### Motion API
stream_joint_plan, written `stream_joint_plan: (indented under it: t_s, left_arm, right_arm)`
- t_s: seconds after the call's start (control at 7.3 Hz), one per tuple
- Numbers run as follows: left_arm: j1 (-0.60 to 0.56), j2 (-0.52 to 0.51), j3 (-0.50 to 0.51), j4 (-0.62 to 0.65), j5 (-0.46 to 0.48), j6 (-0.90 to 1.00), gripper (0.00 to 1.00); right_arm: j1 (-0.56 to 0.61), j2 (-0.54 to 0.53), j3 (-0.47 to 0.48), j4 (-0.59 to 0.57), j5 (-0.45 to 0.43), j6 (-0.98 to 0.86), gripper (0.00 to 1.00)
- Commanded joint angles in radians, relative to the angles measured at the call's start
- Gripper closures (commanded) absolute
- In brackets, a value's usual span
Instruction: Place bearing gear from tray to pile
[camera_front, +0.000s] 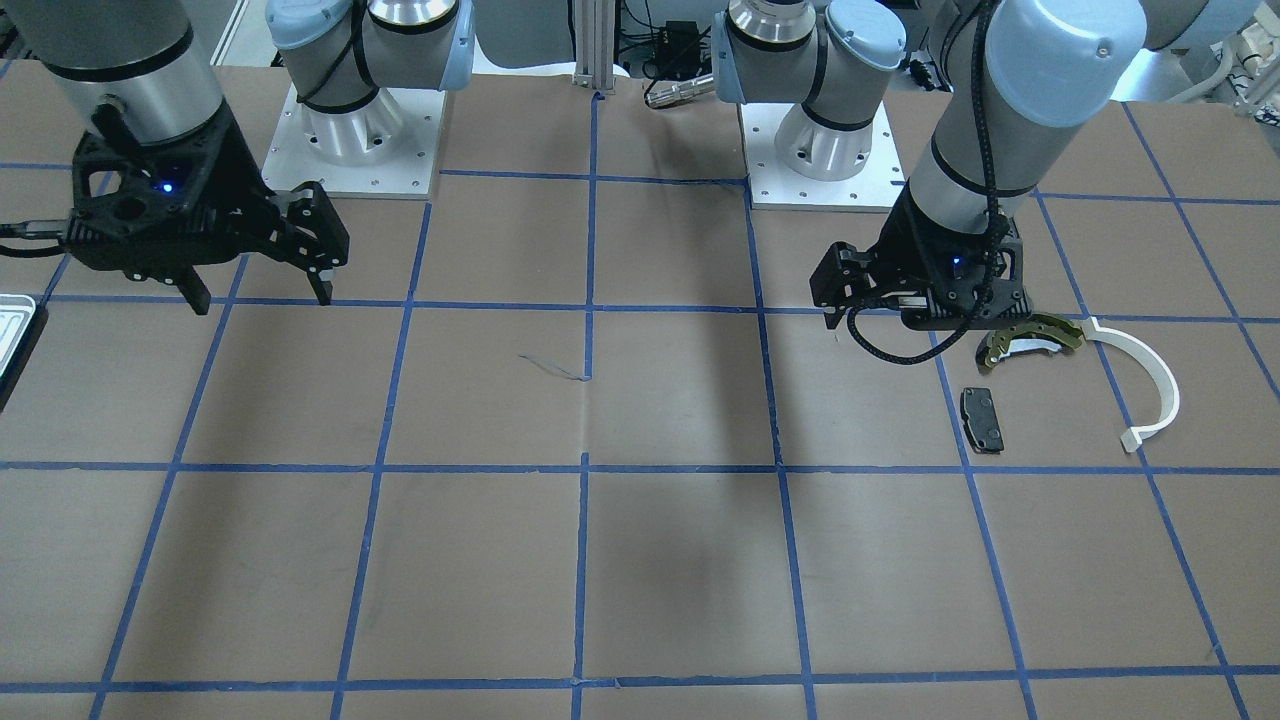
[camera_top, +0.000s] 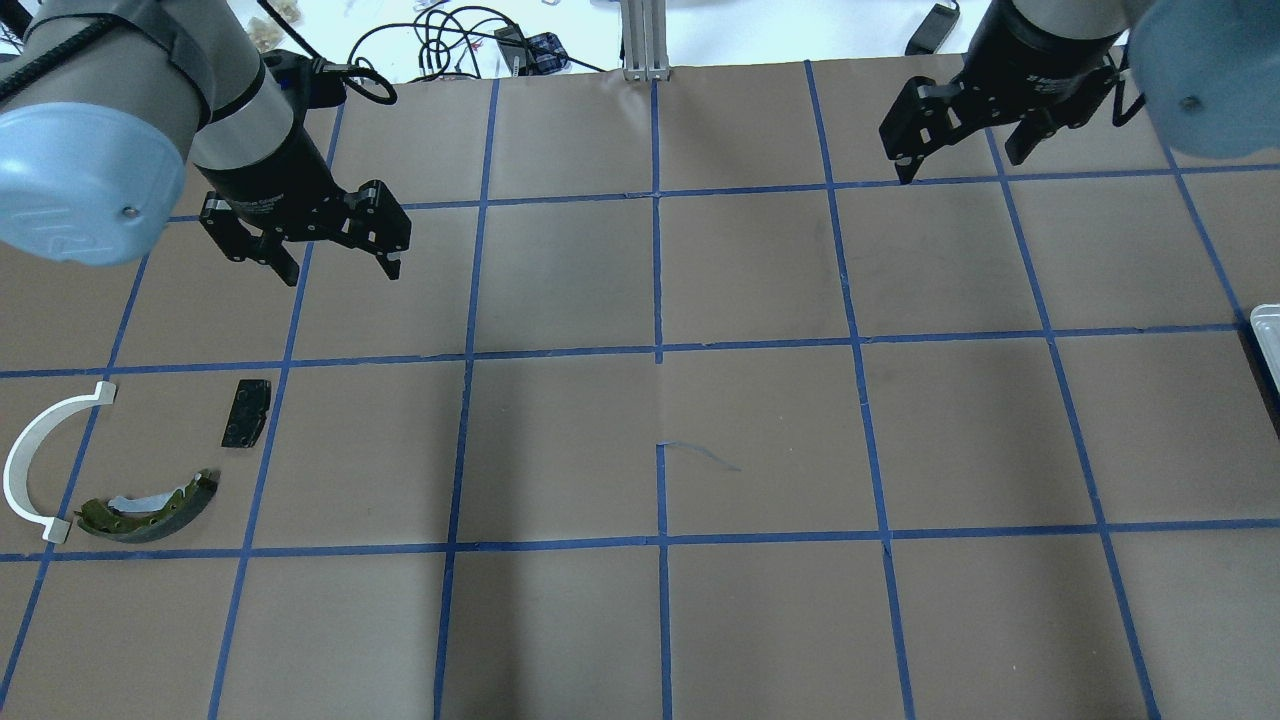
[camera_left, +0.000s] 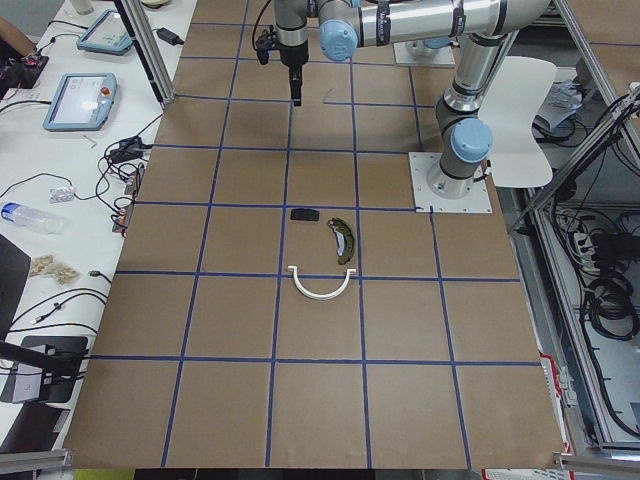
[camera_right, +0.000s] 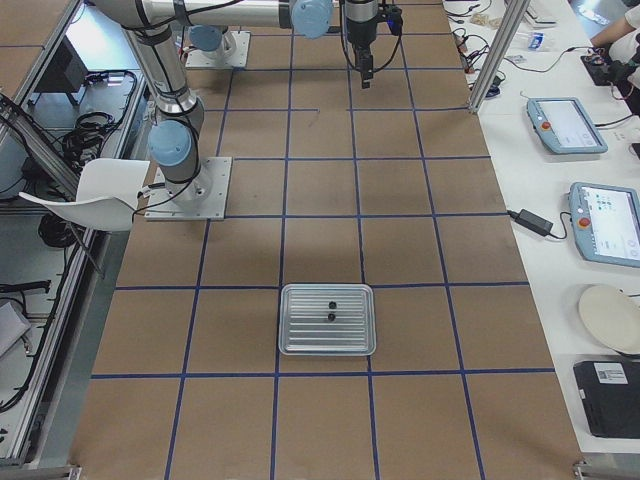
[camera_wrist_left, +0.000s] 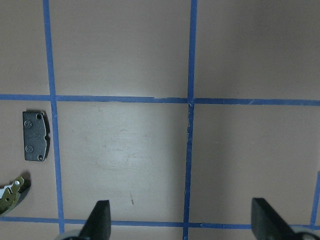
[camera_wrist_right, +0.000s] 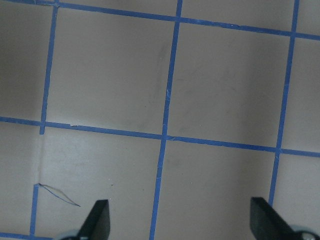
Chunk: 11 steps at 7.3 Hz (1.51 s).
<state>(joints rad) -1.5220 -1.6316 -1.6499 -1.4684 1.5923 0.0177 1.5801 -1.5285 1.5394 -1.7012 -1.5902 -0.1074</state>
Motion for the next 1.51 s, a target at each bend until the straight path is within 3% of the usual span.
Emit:
stream_joint_plan:
  t_s: [0.0,0.14,0.27,0.55,0.96,1.1,1.23,1.37]
  left_arm:
    - [0.000,-0.001,0.001,0.000,0.000,0.001,0.00]
    - [0.000,-0.001,0.001,0.000,0.000,0.001,0.00]
    - [0.000,-0.001,0.001,0.000,0.000,0.001,0.00]
    - [0.000,-0.002,-0.001,-0.001,0.003,0.001,0.00]
    - [0.000,-0.002,-0.016,0.000,0.107,0.001,0.00]
    - [0.000,0.004,-0.022,0.013,0.118,0.001,0.00]
    - [-0.001,0.010,-0.021,0.022,0.115,-0.001,0.00]
    - [-0.001,0.012,-0.008,0.025,0.109,-0.001,0.00]
  right_arm:
    - [0.018,-0.001,-0.004,0.040,-0.022,0.041,0.00]
    - [0.012,0.008,-0.008,0.041,-0.011,0.046,0.00]
    - [0.012,0.017,-0.008,0.084,0.059,0.038,0.00]
    - [0.009,0.019,0.005,0.112,0.056,0.054,0.00]
    - [0.004,0.031,-0.019,-0.005,0.064,0.040,0.00]
    - [-0.041,0.030,-0.016,0.006,0.032,0.028,0.00]
    - [-0.165,0.030,-0.010,0.026,-0.009,-0.029,0.00]
    - [-0.301,0.033,-0.004,0.061,0.001,-0.196,0.00]
